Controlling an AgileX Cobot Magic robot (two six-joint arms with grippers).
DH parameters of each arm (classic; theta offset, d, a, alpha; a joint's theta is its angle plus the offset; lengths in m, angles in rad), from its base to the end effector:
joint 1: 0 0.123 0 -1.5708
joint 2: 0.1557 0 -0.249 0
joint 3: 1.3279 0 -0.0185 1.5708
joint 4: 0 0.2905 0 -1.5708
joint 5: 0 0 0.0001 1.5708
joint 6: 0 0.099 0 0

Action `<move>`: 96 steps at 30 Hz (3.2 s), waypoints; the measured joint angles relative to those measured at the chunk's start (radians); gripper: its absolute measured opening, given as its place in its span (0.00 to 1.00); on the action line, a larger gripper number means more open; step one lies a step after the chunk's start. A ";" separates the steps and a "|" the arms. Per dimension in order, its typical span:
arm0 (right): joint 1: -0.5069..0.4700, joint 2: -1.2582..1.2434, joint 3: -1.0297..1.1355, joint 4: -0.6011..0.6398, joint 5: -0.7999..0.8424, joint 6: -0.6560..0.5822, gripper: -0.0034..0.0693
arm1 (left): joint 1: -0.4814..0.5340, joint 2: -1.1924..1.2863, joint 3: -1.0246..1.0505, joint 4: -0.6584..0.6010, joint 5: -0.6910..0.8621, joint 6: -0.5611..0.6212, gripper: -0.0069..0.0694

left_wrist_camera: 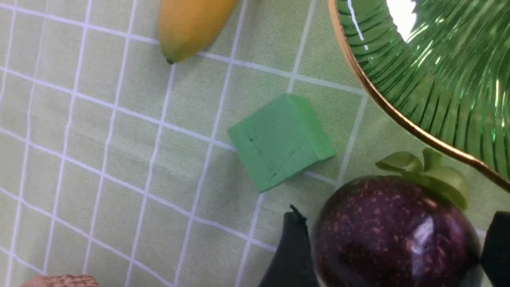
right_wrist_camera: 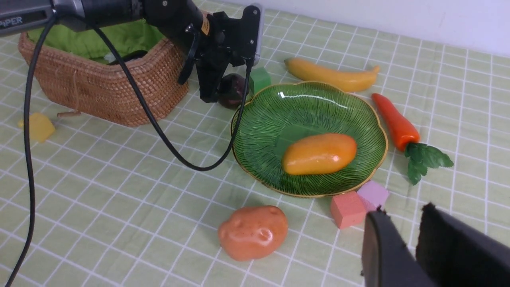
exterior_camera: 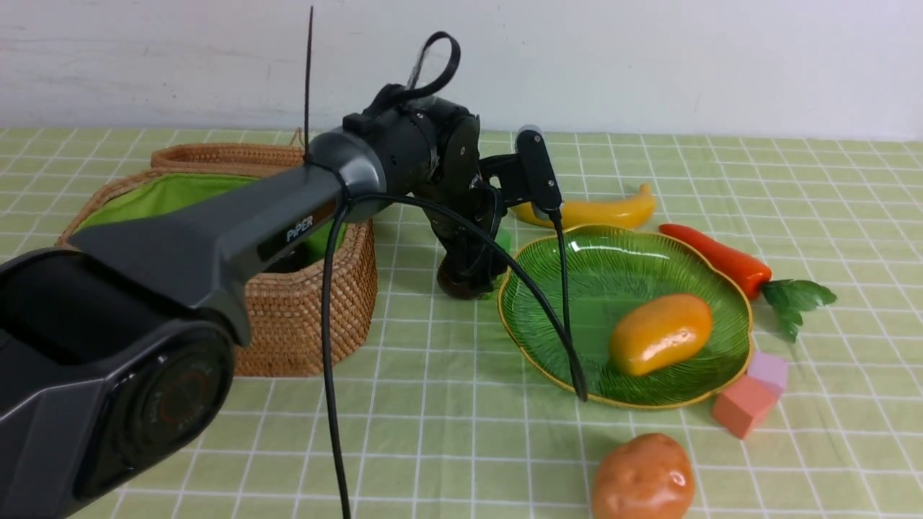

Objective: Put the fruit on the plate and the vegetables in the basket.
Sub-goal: Grab a mangosteen with your left arm and put it on the plate on the right

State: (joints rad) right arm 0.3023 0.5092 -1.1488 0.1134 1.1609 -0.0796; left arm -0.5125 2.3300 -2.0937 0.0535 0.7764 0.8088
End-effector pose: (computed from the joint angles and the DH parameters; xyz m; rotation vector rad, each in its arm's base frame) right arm 0.0907 0.0391 0.4422 -0.4026 1.9700 0.2756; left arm 0.4784 -0.2649 0.1709 1.5620 1.9576 0.1858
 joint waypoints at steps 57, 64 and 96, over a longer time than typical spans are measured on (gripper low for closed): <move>0.000 0.000 0.000 0.008 0.013 -0.025 0.26 | 0.028 -0.021 -0.001 -0.054 0.147 0.094 0.79; 0.000 0.000 0.000 -0.001 0.012 -0.025 0.27 | 0.009 -0.103 -0.001 -0.139 0.209 0.036 0.79; 0.000 0.000 0.000 -0.127 -0.012 0.080 0.28 | -0.091 -0.106 -0.001 -0.421 -0.014 -0.150 0.90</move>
State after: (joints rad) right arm 0.3023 0.5092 -1.1488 -0.0138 1.1492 0.0000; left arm -0.6038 2.2243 -2.0945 -0.3670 0.7627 0.6591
